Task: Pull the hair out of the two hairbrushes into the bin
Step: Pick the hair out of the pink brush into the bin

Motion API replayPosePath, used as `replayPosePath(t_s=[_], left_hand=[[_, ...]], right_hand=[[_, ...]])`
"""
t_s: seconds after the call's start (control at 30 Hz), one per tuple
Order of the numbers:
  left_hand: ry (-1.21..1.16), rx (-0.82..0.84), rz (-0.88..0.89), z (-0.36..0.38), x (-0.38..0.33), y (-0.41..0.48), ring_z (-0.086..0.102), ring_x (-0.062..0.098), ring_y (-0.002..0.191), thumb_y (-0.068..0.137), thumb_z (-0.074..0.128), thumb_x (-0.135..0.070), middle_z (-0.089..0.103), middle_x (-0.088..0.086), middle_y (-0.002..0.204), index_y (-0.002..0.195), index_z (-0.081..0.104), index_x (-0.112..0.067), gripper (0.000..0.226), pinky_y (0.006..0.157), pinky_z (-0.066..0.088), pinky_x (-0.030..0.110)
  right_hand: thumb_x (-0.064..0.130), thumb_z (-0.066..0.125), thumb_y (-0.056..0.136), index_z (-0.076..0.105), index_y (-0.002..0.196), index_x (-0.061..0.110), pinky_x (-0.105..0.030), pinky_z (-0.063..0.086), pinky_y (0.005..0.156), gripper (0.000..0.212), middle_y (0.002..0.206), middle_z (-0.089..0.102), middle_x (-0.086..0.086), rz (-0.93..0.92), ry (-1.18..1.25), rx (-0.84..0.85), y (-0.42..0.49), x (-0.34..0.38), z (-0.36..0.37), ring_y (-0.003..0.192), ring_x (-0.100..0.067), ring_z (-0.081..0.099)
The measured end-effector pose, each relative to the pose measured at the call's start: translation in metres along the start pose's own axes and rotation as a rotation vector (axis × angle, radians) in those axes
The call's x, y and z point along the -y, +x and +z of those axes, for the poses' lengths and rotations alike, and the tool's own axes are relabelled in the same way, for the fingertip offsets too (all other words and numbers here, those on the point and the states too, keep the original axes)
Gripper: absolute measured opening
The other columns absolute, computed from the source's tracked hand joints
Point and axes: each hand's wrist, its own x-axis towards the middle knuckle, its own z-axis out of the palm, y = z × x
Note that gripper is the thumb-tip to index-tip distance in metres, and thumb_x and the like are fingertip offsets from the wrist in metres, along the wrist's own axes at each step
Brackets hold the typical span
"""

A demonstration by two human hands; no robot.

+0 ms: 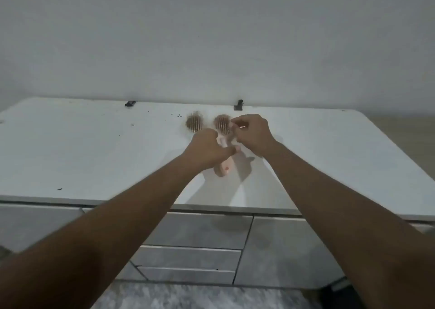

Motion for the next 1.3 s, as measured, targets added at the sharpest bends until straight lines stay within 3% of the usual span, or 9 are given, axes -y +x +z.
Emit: replayPosePath(t_s=[0.13,0.3,0.47,0.63,0.77,0.93,1.03,1.13,1.3], left_hand=[[0.074,-0.015,0.019,0.012,0.000,0.003,0.054,0.003,0.052,0.084,0.075,-0.027,0.058,0.000,0.060,0.072,0.047,-0.015,0.033,0.046,0.036,0.019],[0.129,-0.088,-0.019,0.017,0.000,0.004,0.048,0.012,0.048,0.076,0.077,-0.005,0.049,0.001,0.059,0.068,0.044,-0.013,0.035,0.034,0.035,0.020],[-0.038,-0.127,-0.072,0.010,0.000,-0.007,0.044,0.013,0.062,0.072,0.082,-0.001,0.037,-0.005,0.069,0.068,0.029,-0.022,0.057,0.049,0.034,0.023],[-0.304,-0.161,-0.208,-0.002,-0.002,-0.019,0.059,0.023,0.061,0.066,0.085,0.002,0.057,0.011,0.079,0.100,0.057,0.000,0.044,0.047,0.044,0.030],[-0.442,-0.234,-0.186,-0.011,0.000,-0.029,0.060,0.024,0.061,0.065,0.087,0.000,0.056,0.006,0.069,0.077,0.057,-0.007,0.034,0.051,0.047,0.030],[-0.750,-0.219,-0.184,-0.030,0.011,-0.054,0.069,0.023,0.086,0.072,0.082,0.010,0.067,-0.002,0.091,0.075,0.054,-0.019,0.040,0.076,0.060,0.042],[-0.835,-0.215,-0.217,-0.043,0.023,-0.072,0.069,0.021,0.089,0.074,0.081,0.009,0.067,0.002,0.105,0.093,0.059,-0.010,0.034,0.073,0.059,0.038],[-0.883,-0.249,-0.286,-0.059,0.042,-0.096,0.068,0.031,0.105,0.074,0.080,0.009,0.065,0.018,0.119,0.124,0.058,-0.002,0.055,0.083,0.059,0.044],[-1.029,-0.277,-0.320,-0.091,0.089,-0.147,0.068,0.036,0.103,0.082,0.068,0.016,0.066,0.023,0.111,0.101,0.064,-0.001,0.026,0.088,0.058,0.052]], right_hand=[[0.026,0.075,0.086,0.080,0.087,0.011,-0.041,0.064,0.076,0.015,0.080,0.078,-0.007,0.092,0.100,0.014,0.001,-0.002,0.001,0.076,-0.023,0.077],[0.007,0.073,0.086,0.078,0.084,-0.002,-0.040,0.065,0.074,0.010,0.084,0.076,-0.022,0.183,0.237,0.017,-0.006,0.001,0.004,0.078,-0.032,0.077],[0.009,0.072,0.086,0.078,0.078,0.008,-0.042,0.065,0.076,0.011,0.079,0.076,-0.016,0.171,0.236,-0.005,-0.011,0.000,0.005,0.077,-0.031,0.077],[0.008,0.075,0.084,0.078,0.079,0.008,-0.040,0.064,0.077,0.006,0.090,0.077,-0.020,0.180,0.355,-0.023,-0.016,0.010,0.007,0.078,-0.030,0.077],[0.001,0.074,0.084,0.076,0.080,0.006,-0.037,0.064,0.079,0.007,0.091,0.075,-0.015,0.141,0.527,-0.042,-0.018,0.027,0.004,0.078,-0.025,0.077],[-0.002,0.074,0.084,0.073,0.099,-0.008,-0.032,0.063,0.074,0.017,0.096,0.074,-0.022,0.111,0.666,-0.014,-0.025,0.054,0.009,0.082,-0.028,0.078],[-0.003,0.072,0.086,0.072,0.104,-0.010,-0.031,0.064,0.076,0.019,0.096,0.075,-0.023,0.076,0.675,0.044,-0.035,0.076,0.022,0.082,-0.028,0.078],[-0.003,0.072,0.086,0.072,0.104,-0.009,-0.030,0.064,0.075,0.019,0.097,0.075,-0.022,0.055,0.667,0.107,-0.049,0.103,0.043,0.081,-0.028,0.078],[0.000,0.075,0.084,0.073,0.104,-0.005,-0.035,0.064,0.079,0.021,0.100,0.075,-0.017,0.020,0.638,0.183,-0.079,0.151,0.095,0.077,-0.025,0.078]])
